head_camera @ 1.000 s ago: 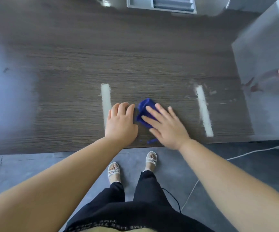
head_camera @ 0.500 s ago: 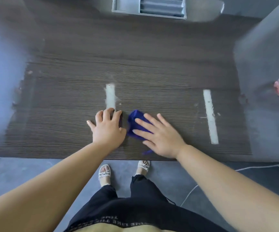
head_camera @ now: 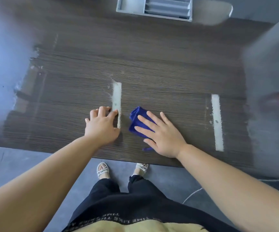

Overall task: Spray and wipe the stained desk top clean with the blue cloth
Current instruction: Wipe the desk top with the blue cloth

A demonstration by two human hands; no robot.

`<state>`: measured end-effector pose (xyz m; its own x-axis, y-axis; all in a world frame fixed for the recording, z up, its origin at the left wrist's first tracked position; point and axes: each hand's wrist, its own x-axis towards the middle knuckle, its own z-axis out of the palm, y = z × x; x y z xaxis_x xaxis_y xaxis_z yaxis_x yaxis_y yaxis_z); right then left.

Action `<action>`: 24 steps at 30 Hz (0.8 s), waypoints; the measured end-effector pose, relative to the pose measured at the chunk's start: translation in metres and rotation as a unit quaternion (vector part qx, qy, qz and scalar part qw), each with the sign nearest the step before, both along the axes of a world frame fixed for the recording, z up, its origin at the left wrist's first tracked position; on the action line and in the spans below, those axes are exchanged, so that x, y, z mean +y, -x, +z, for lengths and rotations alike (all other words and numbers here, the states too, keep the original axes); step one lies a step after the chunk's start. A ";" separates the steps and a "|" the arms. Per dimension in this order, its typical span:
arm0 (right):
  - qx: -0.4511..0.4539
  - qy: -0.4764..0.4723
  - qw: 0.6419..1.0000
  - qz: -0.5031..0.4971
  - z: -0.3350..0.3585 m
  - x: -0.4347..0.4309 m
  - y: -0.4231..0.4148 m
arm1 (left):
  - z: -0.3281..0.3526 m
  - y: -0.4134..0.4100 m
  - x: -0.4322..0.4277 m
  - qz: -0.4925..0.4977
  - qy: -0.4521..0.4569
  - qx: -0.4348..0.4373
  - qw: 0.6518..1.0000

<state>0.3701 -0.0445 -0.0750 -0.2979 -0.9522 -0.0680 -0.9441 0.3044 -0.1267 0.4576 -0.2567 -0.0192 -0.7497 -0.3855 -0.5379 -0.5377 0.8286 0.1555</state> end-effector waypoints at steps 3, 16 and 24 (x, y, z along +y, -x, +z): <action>0.025 -0.013 0.996 -0.084 -0.001 0.032 0.053 | 0.003 -0.002 -0.003 -0.016 -0.002 -0.013 1.000; -0.010 0.006 0.999 0.053 0.000 -0.046 0.020 | 0.018 0.019 -0.044 0.045 -0.088 0.014 0.995; -0.041 -0.029 0.862 -0.504 0.010 -0.115 0.102 | 0.019 0.050 -0.109 0.047 0.011 -0.014 0.999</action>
<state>0.2682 -0.1596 -0.0645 -0.9642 -0.2056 -0.1674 -0.1836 0.9733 -0.1378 0.4081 -0.3655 -0.0001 -0.6944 -0.4650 -0.5492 -0.6167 0.7778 0.1212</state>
